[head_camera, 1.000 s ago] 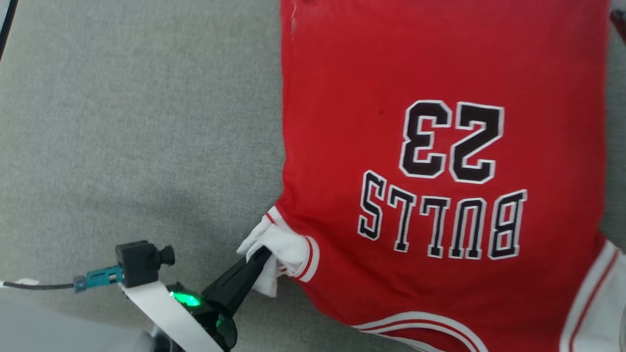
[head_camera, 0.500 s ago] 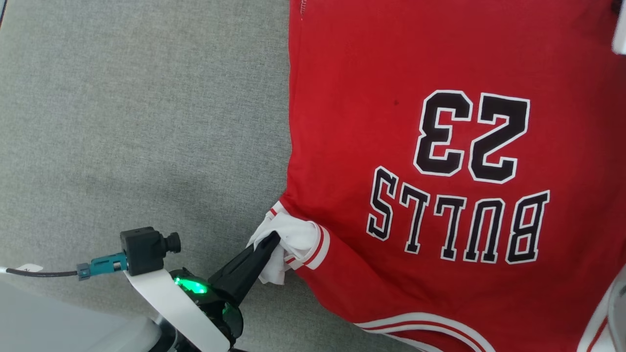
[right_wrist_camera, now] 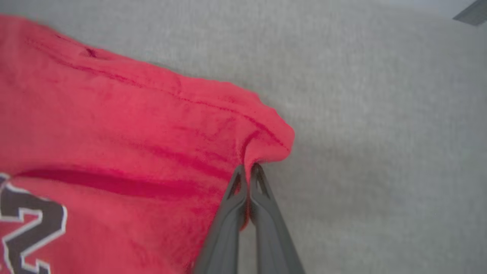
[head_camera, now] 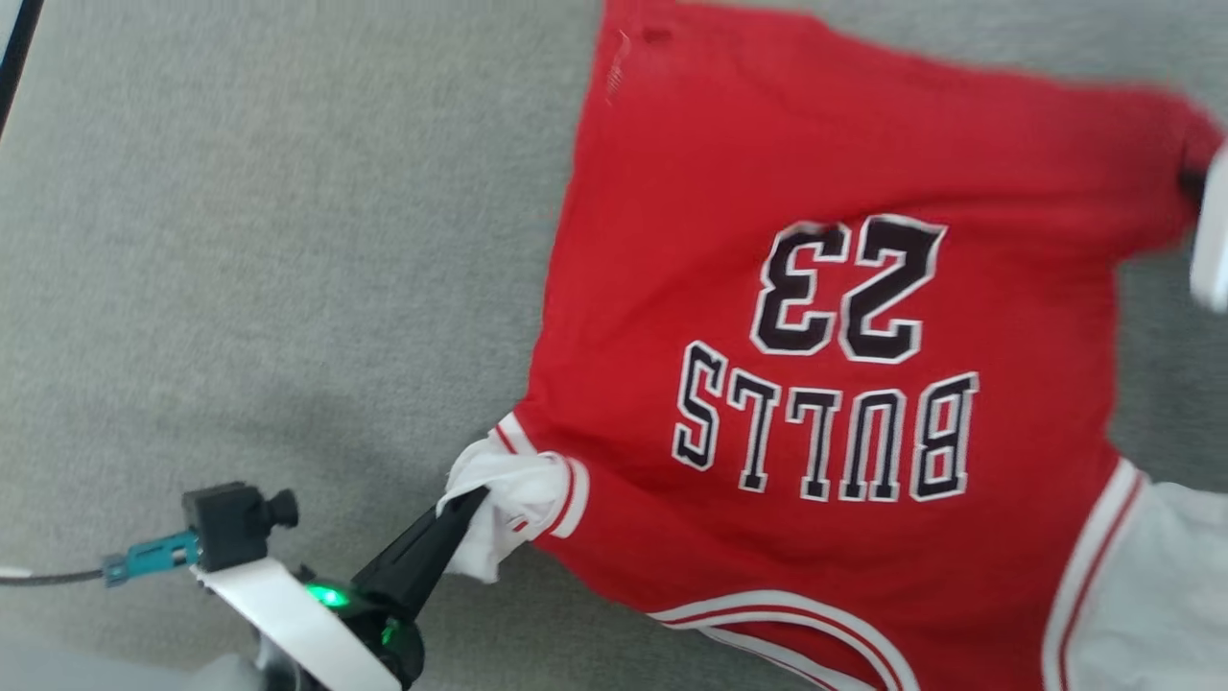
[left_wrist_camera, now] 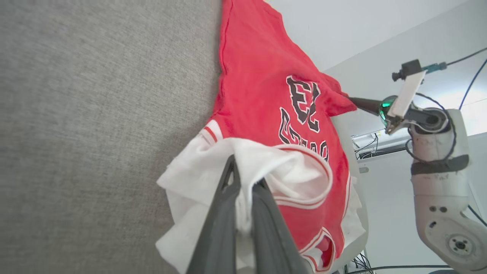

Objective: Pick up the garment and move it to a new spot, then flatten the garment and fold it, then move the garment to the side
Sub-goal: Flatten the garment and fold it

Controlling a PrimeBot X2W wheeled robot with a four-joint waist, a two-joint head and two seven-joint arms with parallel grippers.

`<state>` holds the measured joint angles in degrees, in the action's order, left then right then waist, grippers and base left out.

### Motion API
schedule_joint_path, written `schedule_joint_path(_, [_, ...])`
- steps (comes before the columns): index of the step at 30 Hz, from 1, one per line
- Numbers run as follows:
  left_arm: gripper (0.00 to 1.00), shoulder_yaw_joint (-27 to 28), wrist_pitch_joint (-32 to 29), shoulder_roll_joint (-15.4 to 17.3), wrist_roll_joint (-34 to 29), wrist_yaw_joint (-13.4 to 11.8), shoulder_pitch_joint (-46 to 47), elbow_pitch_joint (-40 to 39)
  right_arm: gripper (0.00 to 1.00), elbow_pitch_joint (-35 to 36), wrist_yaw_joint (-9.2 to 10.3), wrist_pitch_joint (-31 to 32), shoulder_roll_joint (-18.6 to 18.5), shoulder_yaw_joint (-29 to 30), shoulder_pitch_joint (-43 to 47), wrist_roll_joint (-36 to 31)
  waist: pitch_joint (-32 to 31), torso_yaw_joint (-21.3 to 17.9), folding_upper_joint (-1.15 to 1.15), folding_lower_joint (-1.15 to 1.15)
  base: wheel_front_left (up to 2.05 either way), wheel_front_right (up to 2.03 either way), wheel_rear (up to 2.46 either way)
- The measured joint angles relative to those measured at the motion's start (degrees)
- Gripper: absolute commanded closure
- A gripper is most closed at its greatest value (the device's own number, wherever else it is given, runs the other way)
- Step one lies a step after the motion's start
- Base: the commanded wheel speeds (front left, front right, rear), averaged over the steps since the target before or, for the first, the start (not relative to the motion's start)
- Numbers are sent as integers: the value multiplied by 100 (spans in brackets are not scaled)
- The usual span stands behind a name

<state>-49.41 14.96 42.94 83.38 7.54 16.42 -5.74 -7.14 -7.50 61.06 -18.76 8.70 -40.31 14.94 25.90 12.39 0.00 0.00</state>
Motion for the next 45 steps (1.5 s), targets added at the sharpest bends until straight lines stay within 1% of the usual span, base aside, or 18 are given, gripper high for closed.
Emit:
schedule_joint_path(3, [100, 103, 0, 54, 11, 0, -177, 65, 100, 758, 0, 222, -137, 101, 910, 431, -180, -149, 0, 0, 0, 0, 0])
schedule_joint_path(6, [100, 216, 0, 81, -18, 0, -320, 140, 100, 1583, 1, 448, -74, 305, 1962, 722, -339, -289, 0, 0, 0, 0, 0])
schedule_joint_path(10, [100, 356, 1, 90, -30, 0, -459, 188, 100, 2620, 1, 672, 331, 536, 3369, 1021, -483, -447, 0, 0, 0, 0, 0])
schedule_joint_path(13, [100, 454, 1, 103, -65, 0, -538, 253, 100, 3141, 1, 760, 621, 552, 4291, 1132, -533, -535, 0, 0, 0, 0, 0])
schedule_joint_path(16, [100, 576, 1, 98, -78, 0, -604, 337, 100, 3417, 1, 860, 850, 315, 4972, 1168, -544, -611, 0, 0, 0, 0, 0])
schedule_joint_path(17, [100, 576, 1, 98, -78, 0, -604, 337, 100, 3417, 1, 860, 850, 315, 4972, 1168, -544, -611, 0, 0, 0, 0, 0])
schedule_joint_path(21, [100, 592, 1, 93, -113, 0, -624, 358, 100, 3498, 1, 937, 995, -101, 5400, 1233, -560, -675, 0, 0, 0, 0, 0])
schedule_joint_path(25, [100, 590, 1, 98, -116, 0, -632, 379, 100, 3448, 1, 832, 1012, -378, 5445, 1227, -581, -720, 0, 0, 0, 0, 0])
schedule_joint_path(26, [100, 588, 1, 99, -118, 0, -633, 380, 75, 3459, 1, 761, 1004, -394, 5421, 1218, -591, -727, 0, 0, 0, 0, 0])
schedule_joint_path(27, [100, 587, 1, 100, -119, 0, -638, 381, 10, 3486, 1, 677, 1017, -367, 5366, 1224, -600, -731, 0, 0, 0, 0, 0])
schedule_joint_path(28, [100, 581, 1, 101, -123, 0, -641, 380, 0, 3537, 1, 627, 1021, -322, 5303, 1246, -610, -732, 0, 0, 0, 0, 0])
schedule_joint_path(30, [100, 570, 0, 93, -125, 0, -642, 371, 0, 3751, 1, 613, 975, -220, 5211, 1392, -614, -713, 0, 0, 0, 0, 0])
schedule_joint_path(33, [100, 531, 0, 51, -158, 0, -642, 364, 0, 4221, 1, 656, 866, 170, 4945, 1613, -615, -645, 0, 0, 0, 0, 0])
schedule_joint_path(36, [100, 536, 1, 2, -165, 0, -635, 335, 0, 4534, 1, 740, 660, 593, 4286, 1726, -582, -564, 0, 0, 0, 0, 0])
schedule_joint_path(38, [100, 533, 1, -30, -167, 0, -610, 312, 0, 4521, 1, 748, 423, 665, 3691, 1646, -529, -513, 0, 0, 0, 0, 0])
schedule_joint_path(40, [100, 521, 1, -78, -177, 0, -554, 288, 0, 4288, 1, 649, 199, 520, 3069, 1428, -462, -458, 0, 0, 0, 0, 0])
schedule_joint_path(41, [100, 497, 0, -107, -185, 0, -508, 281, 0, 4075, 1, 571, 152, 379, 2769, 1362, -422, -429, 0, 0, 0, 0, 0])
schedule_joint_path(45, [100, 372, 1, -185, -210, 0, -332, 280, 0, 2999, 1, 312, 99, -392, 1824, 1058, -247, -297, 0, 0, 0, 0, 0])
